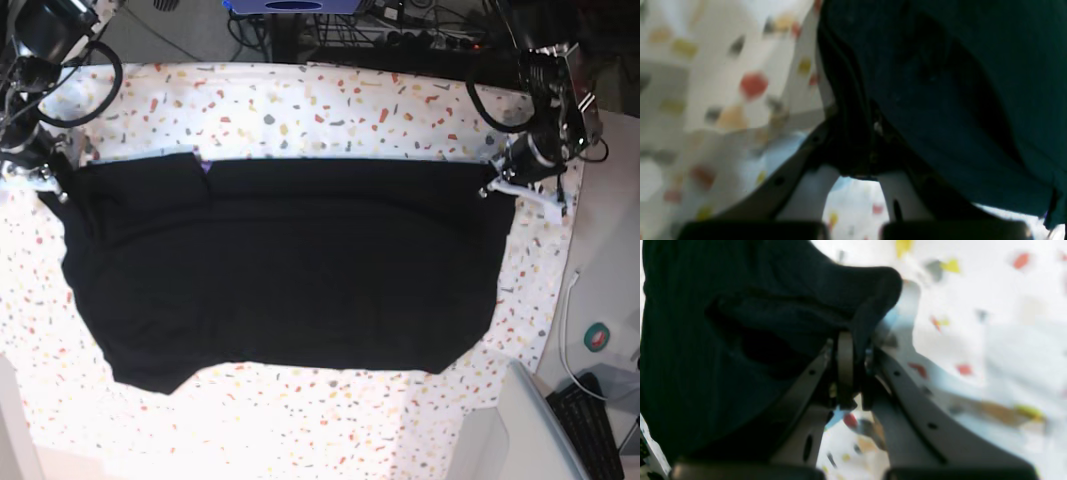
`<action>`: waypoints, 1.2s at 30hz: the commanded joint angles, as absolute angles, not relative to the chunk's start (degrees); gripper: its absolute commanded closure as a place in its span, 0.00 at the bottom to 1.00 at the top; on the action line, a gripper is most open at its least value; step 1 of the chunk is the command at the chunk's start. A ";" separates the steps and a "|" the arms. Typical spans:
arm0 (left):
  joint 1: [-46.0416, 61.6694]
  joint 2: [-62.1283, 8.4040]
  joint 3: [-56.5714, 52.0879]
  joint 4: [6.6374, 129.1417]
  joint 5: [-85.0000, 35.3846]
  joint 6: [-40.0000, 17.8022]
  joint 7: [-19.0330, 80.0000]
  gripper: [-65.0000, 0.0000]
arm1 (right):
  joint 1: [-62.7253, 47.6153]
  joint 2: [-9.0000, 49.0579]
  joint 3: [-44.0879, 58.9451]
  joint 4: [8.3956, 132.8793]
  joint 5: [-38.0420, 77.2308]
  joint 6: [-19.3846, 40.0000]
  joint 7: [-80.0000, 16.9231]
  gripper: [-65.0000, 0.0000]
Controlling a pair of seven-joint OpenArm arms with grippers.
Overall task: Layout the t-shirt on the table in an organized manner, then fold the t-shirt properly
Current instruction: 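Pull the gripped edge with both grippers away from the hem, stretching the shirt, then release the edge and move both grippers to the shirt's side corners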
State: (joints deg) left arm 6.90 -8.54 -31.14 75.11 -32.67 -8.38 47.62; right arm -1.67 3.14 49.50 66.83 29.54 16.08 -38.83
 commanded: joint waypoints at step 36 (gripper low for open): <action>16.92 -10.59 -37.49 82.33 -32.57 -8.31 51.03 0.47 | -17.45 -2.24 52.79 84.44 30.55 16.31 -45.67 0.49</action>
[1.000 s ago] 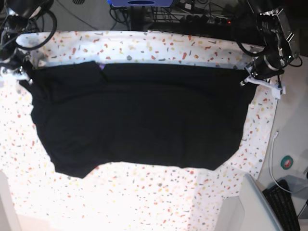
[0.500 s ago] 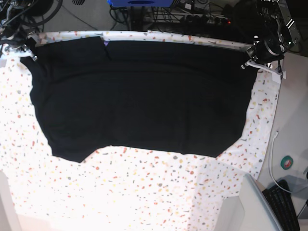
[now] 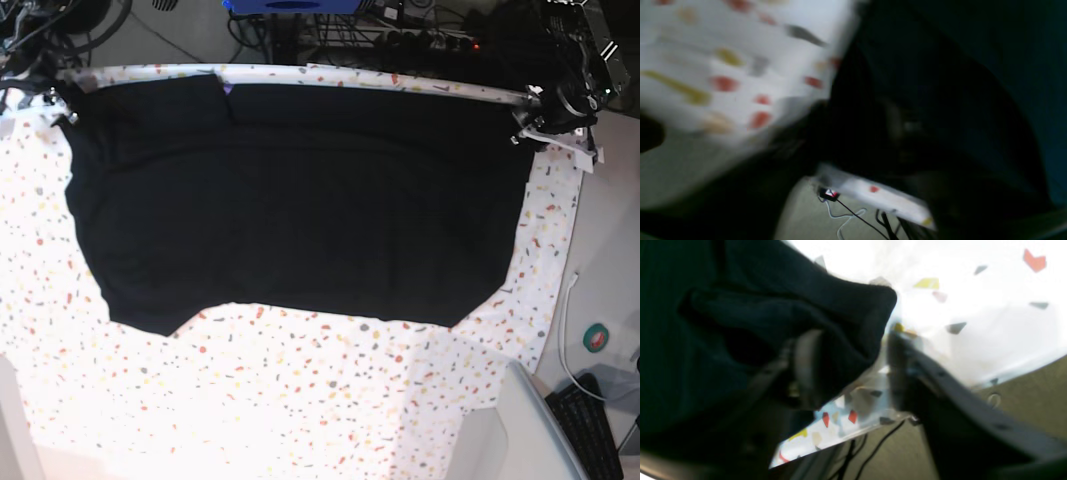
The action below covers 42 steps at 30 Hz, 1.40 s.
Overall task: Layout the t-shirt on the table in an organized manner, then fold the t-shirt properly
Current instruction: 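Release the edge and move both grippers to the shirt's side corners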
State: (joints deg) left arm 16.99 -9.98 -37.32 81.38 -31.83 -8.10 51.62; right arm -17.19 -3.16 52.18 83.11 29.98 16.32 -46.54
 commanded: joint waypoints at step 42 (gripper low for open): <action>9.36 -16.40 -41.89 82.24 -32.48 -8.48 47.16 1.00 | 15.60 21.23 8.92 40.92 30.11 17.71 -22.81 0.74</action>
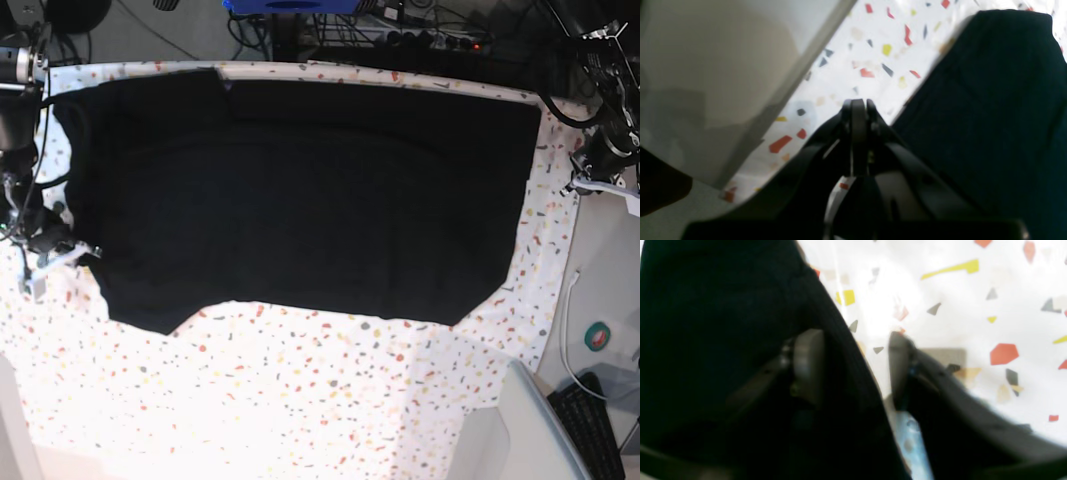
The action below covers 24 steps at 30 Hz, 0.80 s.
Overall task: Layout the t-shirt on the table in an organized manner, then fold the t-shirt properly
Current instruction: 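Release the edge and move both grippers to the shirt's side corners, then grasp the shirt's side edges with both grippers near the hem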
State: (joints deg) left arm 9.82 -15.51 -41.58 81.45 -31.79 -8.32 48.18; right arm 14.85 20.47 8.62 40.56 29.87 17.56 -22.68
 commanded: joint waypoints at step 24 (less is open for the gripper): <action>2.77 -16.40 -21.49 77.14 -20.53 -8.48 42.24 1.00 | -0.84 15.60 19.91 80.31 30.20 17.71 -41.45 1.00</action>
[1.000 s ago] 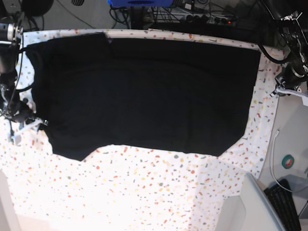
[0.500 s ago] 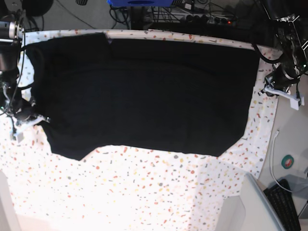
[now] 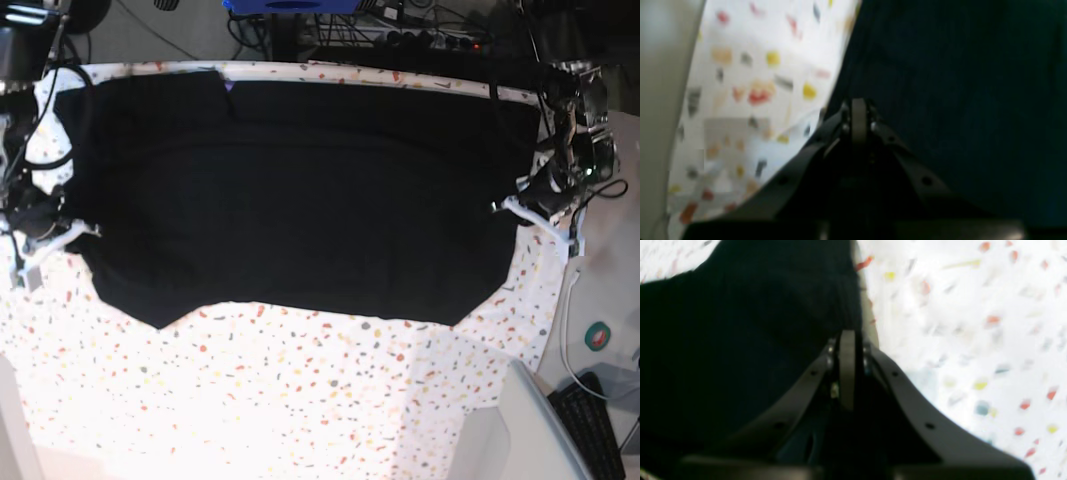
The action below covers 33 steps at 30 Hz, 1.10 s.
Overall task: Layout the t-shirt on the table in an organized manner, then fold the t-shirt properly
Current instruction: 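Grasp the shirt's side edges with both grippers near the hem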
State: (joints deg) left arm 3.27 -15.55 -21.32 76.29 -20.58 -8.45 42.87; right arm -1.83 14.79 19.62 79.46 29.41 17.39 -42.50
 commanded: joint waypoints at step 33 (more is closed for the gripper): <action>0.40 -17.89 -20.35 74.42 -20.18 -8.48 42.15 1.00 | 17.19 11.38 36.79 51.30 30.20 17.71 -49.45 0.48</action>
